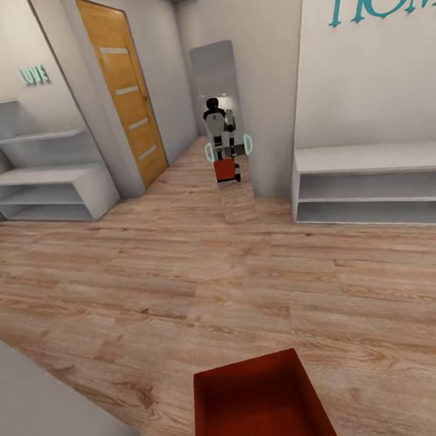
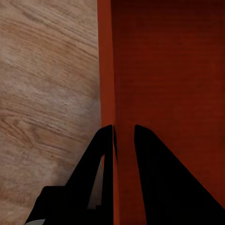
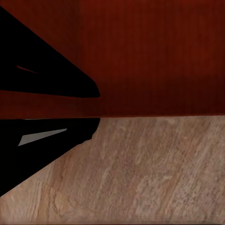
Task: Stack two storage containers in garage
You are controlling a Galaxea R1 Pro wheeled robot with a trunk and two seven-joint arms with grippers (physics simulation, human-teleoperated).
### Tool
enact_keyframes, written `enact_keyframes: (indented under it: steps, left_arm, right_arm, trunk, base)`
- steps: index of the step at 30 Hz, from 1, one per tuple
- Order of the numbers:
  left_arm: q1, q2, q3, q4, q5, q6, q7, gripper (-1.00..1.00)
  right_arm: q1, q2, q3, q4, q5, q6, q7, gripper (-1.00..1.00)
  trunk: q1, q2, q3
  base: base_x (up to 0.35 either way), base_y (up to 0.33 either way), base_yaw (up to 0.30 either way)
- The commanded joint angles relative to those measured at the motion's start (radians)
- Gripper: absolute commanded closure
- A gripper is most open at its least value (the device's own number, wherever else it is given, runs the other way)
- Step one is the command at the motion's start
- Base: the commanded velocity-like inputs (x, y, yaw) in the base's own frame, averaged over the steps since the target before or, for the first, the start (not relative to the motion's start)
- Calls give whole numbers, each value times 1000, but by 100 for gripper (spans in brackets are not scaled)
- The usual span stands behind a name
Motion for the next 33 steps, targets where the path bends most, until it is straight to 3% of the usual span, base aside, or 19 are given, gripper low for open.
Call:
enact_keyframes:
  steps: [1,33]
  left_arm:
    - [-1,20,-18,-4,-2,-37,10,100]
    - [-1,20,-18,-4,-2,-37,10,100]
  right_arm:
    - [0,-1,15,2,-16,6,0,100]
    - [0,-2,15,2,-16,6,1,100]
  trunk:
    - [1,0,-1]
    - [1,0,-1]
  base:
    - [343,0,0]
    - [343,0,0]
